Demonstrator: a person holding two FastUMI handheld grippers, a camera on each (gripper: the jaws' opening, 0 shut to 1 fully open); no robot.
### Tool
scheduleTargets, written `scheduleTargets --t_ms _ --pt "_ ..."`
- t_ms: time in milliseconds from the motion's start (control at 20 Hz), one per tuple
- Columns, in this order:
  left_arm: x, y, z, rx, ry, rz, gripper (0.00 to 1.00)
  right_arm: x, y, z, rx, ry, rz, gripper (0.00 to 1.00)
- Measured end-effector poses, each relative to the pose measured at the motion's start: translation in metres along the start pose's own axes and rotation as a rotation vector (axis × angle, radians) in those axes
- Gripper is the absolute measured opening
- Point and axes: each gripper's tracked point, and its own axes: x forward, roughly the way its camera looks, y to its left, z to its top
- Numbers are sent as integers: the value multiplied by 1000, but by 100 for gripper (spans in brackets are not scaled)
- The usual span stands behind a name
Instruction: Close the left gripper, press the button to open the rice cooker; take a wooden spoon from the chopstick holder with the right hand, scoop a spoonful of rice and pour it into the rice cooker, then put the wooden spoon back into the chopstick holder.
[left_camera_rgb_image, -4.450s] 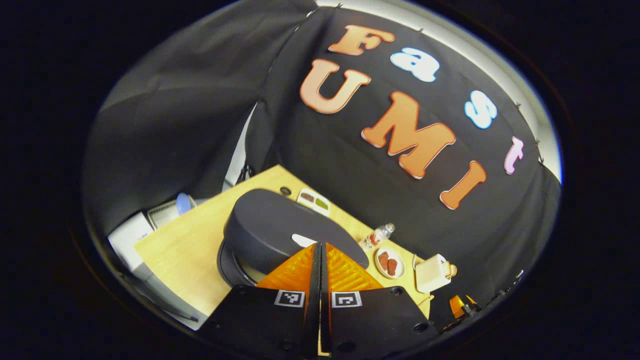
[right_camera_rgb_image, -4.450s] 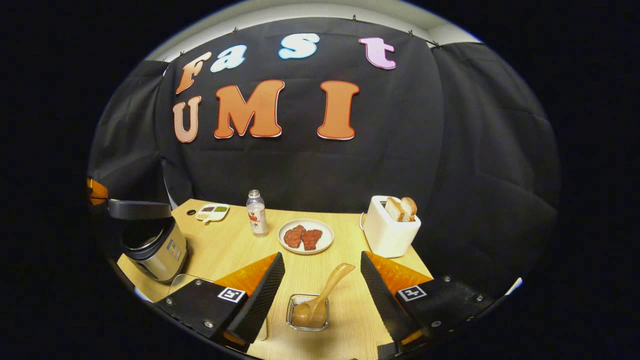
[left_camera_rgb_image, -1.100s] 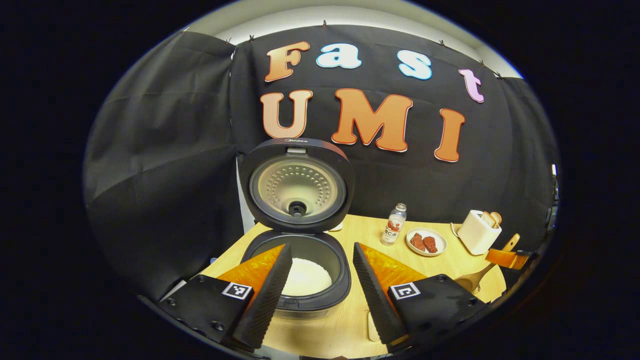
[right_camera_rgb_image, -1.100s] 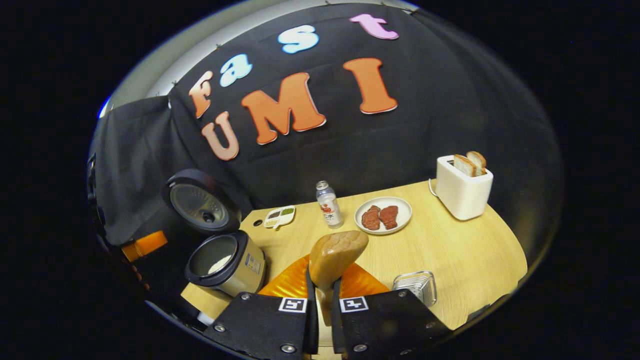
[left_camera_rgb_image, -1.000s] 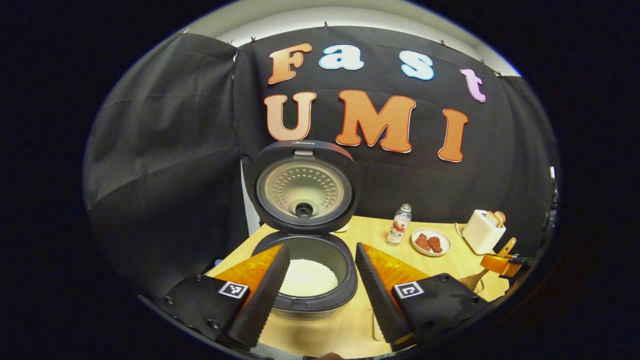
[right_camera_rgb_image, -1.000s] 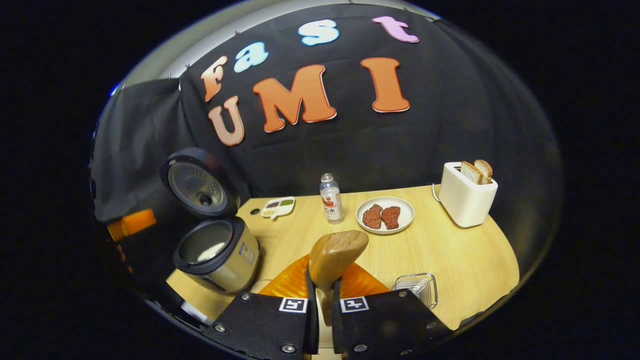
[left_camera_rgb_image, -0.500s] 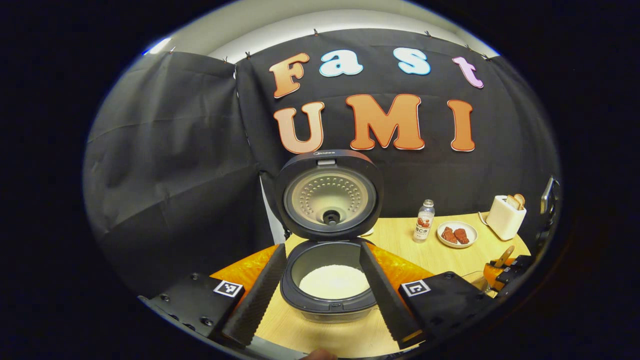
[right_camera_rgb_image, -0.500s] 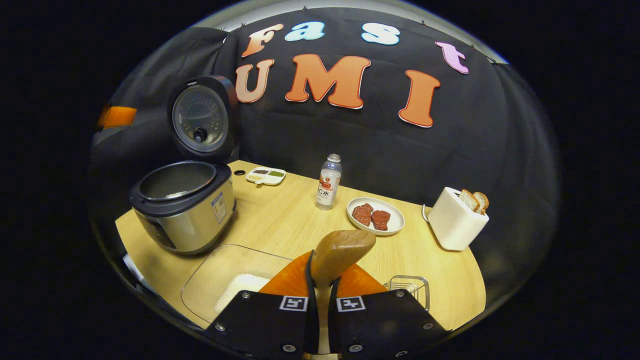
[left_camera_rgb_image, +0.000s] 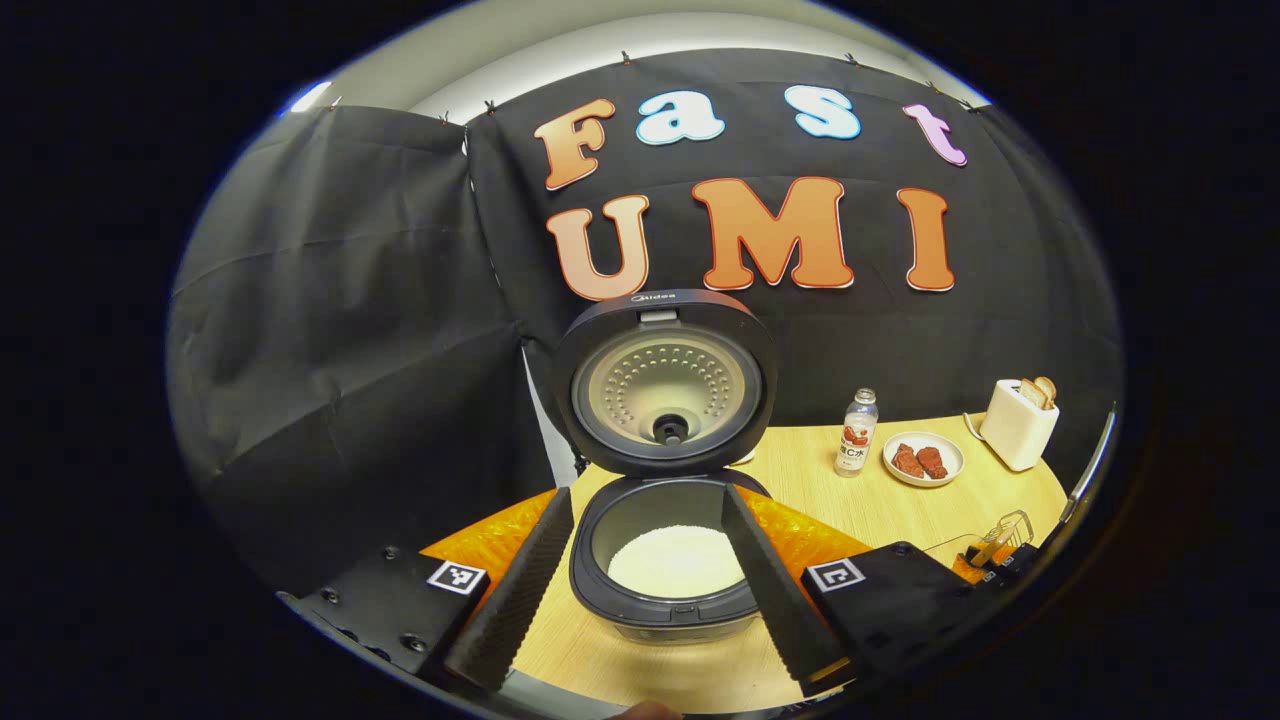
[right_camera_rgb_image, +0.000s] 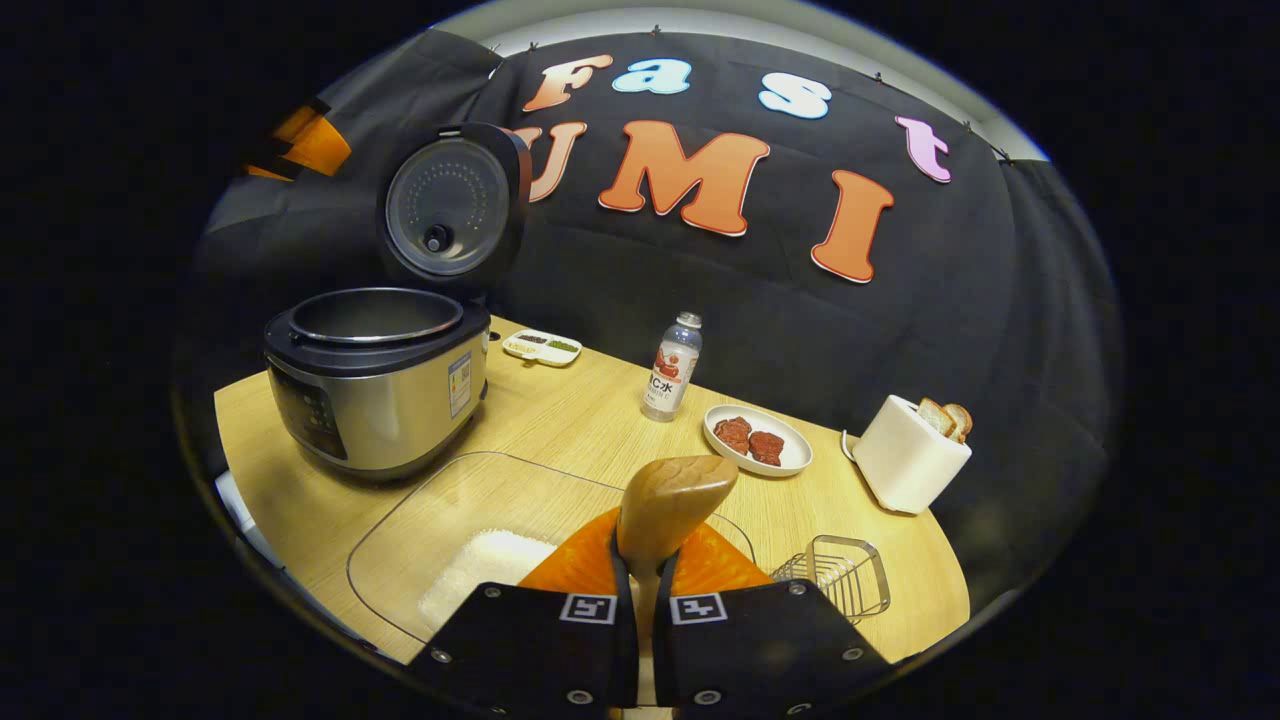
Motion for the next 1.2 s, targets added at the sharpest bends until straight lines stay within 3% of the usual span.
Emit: scheduleTargets --t_ms 250,550,600,700,1050,1200 --pt "-4 7 -10 29 26 6 100 4 17 8 122 16 16 5" --pt "-1 20 -21 13 61 12 100 11 62 20 315 85 139 5" --pt "-1 22 -24 11 68 11 96 12 66 23 344 95 156 6" --pt "1 24 -27 16 76 9 100 13 71 22 414 120 177 6" --pt "11 26 -28 21 83 -11 96 27 49 -2 819 289 156 5" --pt "14 23 -27 30 85 -17 100 31 45 -8 950 329 188 5"
